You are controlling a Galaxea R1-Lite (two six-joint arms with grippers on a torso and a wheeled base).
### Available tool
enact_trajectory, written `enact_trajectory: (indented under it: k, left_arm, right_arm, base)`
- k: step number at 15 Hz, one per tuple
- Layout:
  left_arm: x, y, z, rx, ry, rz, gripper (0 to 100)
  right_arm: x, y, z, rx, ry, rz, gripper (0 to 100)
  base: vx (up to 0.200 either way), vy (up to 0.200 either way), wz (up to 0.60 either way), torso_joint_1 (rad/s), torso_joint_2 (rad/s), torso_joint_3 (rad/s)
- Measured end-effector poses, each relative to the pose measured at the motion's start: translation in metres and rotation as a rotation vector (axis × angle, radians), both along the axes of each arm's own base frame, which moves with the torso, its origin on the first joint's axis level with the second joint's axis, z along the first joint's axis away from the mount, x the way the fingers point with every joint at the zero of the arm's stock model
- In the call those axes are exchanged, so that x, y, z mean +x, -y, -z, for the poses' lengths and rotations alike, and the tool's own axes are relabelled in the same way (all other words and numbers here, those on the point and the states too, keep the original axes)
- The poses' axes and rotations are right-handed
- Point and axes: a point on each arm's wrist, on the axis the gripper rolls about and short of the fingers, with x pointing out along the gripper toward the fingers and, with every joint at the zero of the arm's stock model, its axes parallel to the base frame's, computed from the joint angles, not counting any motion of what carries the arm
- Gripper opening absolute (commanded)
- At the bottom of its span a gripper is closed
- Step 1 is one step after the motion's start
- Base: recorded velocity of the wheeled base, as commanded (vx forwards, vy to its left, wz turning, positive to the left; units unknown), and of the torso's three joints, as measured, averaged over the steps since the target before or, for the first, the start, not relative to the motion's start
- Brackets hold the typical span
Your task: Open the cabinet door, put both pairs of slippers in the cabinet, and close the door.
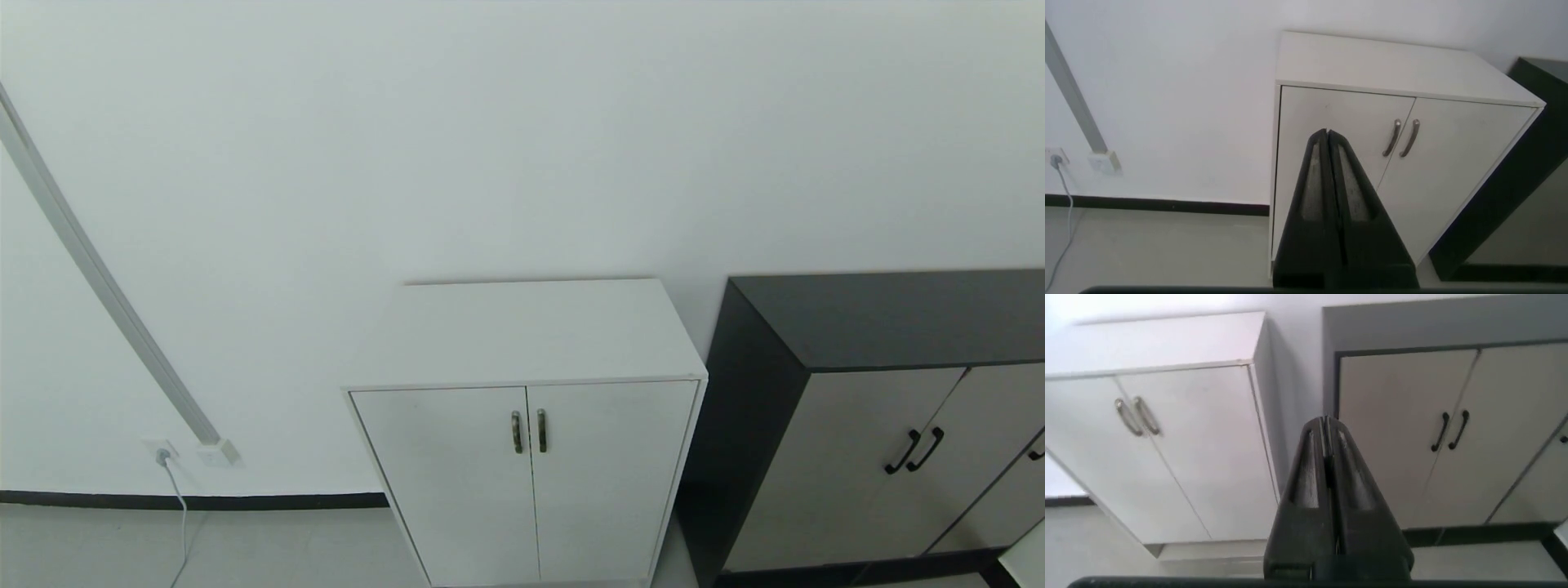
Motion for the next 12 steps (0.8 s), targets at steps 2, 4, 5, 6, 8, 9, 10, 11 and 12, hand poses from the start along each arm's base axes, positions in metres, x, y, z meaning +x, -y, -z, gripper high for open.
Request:
enact_trajectory:
  k: [2,4,5,6,8,9,10,11,12]
  left_arm:
    - [0.0,0.0,0.0,0.0,0.0,0.0,0]
    - [0.0,0.0001,0.0,0.007,-0.001,0.002,0]
    - [0.0,0.0001,0.0,0.009,-0.001,0.003,0]
    - [0.0,0.0001,0.0,0.01,0.0,0.005,0]
    - [0.0,0.0001,0.0,0.01,0.0,0.005,0]
    - [0.0,0.0001,0.0,0.01,-0.001,0.005,0]
    - [0.0,0.0001,0.0,0.011,-0.001,0.005,0]
    - [0.0,0.0001,0.0,0.011,0.0,0.005,0]
    - [0.0,0.0001,0.0,0.011,-0.001,0.005,0]
  right_arm:
    - [-0.0001,0.0001,-0.0001,0.005,0.002,0.005,0]
    - [-0.0001,0.0001,-0.0001,0.003,0.003,0.005,0]
    - [-0.0001,0.0001,-0.0001,0.003,0.003,0.004,0]
    - [-0.0001,0.0001,-0.0002,0.001,0.003,0.003,0]
    - [-0.0001,0.0,-0.0001,-0.001,0.002,0.002,0]
    - [-0.0001,0.0,-0.0001,-0.003,0.002,0.002,0]
    - [-0.0001,0.0,-0.0001,-0.004,0.002,0.001,0]
    - [-0.0001,0.0,-0.0001,-0.004,0.002,0.0,0]
    - [-0.0001,0.0,0.0,-0.004,0.002,0.0,0]
  base:
    - [0.0,0.0,0.0,0.0,0.0,0.0]
    - [0.0,0.0,0.0,0.0,0.0,0.0]
    - [0.0,0.0,0.0,0.0,0.0,0.0]
    - [0.0,0.0,0.0,0.0,0.0,0.0]
    - [0.0,0.0,0.0,0.0,0.0,0.0]
    - [0.0,0.0,0.0,0.0,0.0,0.0]
    - [0.0,0.0,0.0,0.0,0.0,0.0]
    - [0.0,0.0,0.0,0.0,0.0,0.0]
    - [0.0,0.0,0.0,0.0,0.0,0.0]
